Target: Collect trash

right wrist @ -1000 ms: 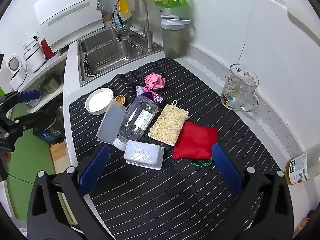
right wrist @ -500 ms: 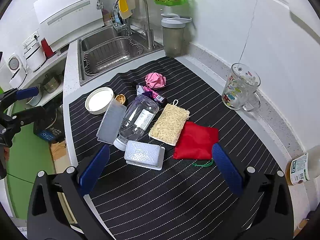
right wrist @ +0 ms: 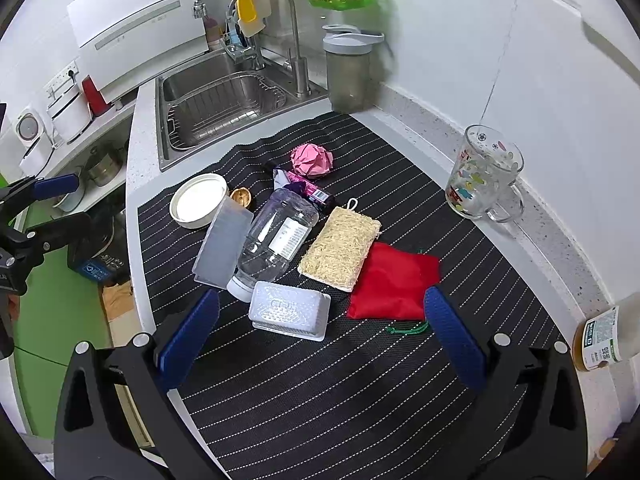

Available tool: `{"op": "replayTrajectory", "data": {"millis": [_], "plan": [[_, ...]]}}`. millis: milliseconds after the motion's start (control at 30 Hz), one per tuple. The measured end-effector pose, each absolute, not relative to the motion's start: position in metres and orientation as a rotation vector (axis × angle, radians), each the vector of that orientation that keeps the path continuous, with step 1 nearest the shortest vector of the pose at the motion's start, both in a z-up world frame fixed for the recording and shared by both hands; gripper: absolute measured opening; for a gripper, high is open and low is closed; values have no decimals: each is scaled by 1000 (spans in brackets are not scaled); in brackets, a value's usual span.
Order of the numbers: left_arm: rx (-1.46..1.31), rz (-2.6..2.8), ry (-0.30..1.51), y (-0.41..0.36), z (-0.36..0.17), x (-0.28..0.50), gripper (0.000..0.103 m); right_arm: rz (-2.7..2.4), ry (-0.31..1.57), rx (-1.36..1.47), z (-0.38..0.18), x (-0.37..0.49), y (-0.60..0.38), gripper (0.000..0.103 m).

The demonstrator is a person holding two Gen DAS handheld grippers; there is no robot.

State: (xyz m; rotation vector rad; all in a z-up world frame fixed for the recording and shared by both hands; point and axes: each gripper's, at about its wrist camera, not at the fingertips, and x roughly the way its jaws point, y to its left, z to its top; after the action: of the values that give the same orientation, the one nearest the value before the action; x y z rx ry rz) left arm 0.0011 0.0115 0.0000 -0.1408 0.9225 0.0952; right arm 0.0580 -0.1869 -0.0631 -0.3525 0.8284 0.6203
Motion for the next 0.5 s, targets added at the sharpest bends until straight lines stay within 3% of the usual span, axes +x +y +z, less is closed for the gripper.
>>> {"op": "replayTrajectory", "data": {"millis": [500], "plan": [[-140,94,923,12,0,1,98,623,832,-355,-64,58,-187,100]]}}
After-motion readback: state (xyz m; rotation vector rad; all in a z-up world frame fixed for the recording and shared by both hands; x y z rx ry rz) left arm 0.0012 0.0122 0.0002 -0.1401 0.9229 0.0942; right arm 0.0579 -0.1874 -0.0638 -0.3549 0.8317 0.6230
